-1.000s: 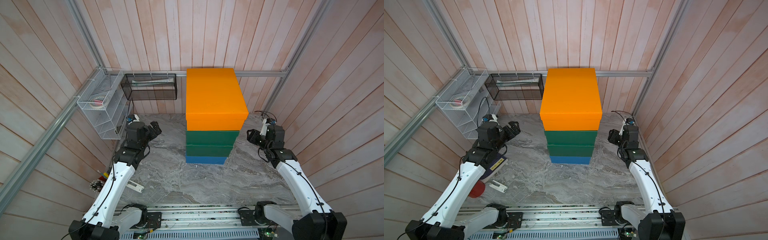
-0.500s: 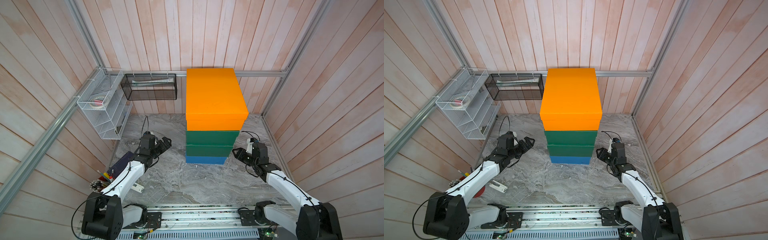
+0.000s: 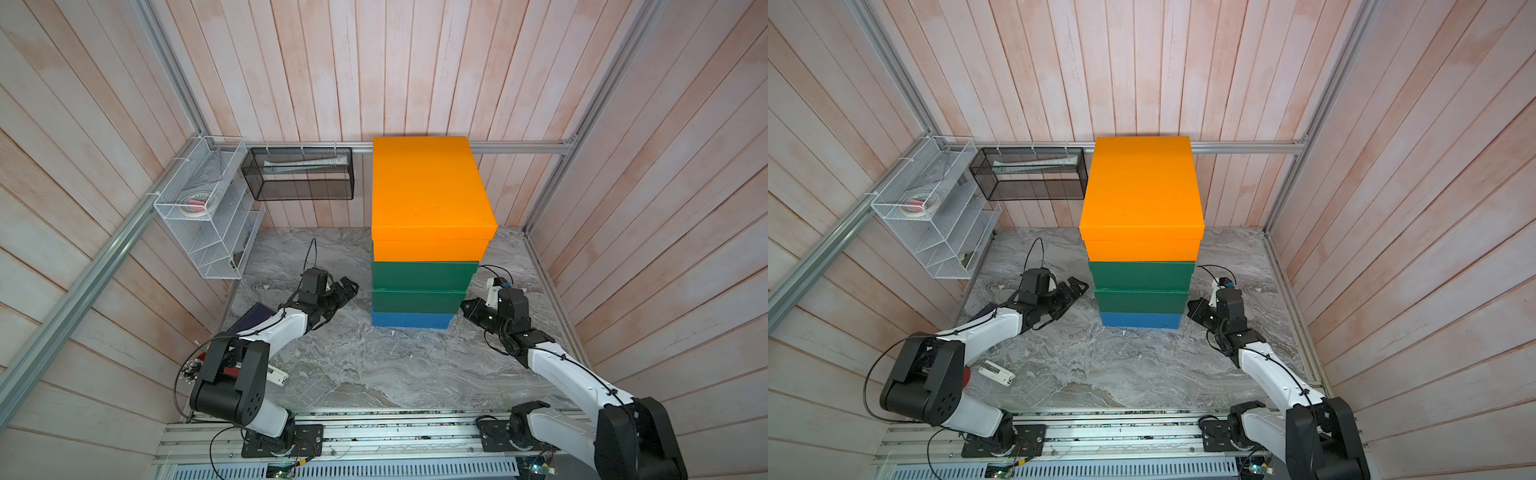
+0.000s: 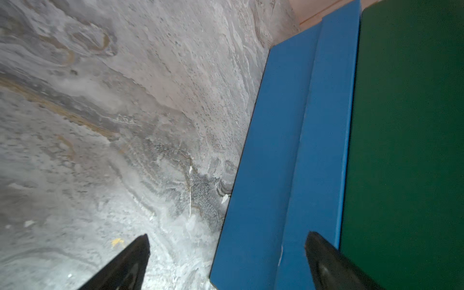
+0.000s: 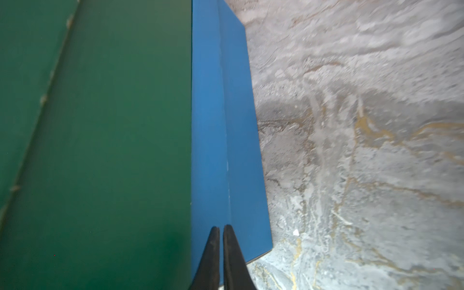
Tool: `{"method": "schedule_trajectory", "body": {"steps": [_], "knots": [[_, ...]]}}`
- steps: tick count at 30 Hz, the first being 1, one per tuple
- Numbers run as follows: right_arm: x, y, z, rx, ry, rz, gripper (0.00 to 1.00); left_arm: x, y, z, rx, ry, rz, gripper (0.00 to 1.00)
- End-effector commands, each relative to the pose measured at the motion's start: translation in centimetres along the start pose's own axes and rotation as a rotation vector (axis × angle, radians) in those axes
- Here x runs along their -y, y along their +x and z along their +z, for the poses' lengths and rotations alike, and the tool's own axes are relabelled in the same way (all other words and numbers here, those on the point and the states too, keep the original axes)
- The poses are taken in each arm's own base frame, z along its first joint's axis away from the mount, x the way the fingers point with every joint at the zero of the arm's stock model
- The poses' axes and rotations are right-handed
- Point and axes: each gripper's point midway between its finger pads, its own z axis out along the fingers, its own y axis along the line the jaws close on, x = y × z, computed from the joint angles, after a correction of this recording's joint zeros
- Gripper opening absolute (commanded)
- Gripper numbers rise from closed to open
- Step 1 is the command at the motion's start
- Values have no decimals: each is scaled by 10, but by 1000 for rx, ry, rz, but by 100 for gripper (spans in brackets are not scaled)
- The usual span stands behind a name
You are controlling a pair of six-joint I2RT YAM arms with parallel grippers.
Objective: Stack the shoeboxes
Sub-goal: Adjust the shoeboxes in the shoebox.
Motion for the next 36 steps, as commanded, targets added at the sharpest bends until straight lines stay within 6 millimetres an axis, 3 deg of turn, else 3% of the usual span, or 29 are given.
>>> {"method": "schedule_trajectory", "body": {"steps": [1,19,36], "knots": [[-4,2,2,1,-13,7,9,22,-4,6,8,51,8,100],[-19,3,1,-1,-30,-18,8,34,14,22,-41,45,31,100],[-26,3,3,-1,-17,-55,8,33,15,20,-39,27,36,100]]}}
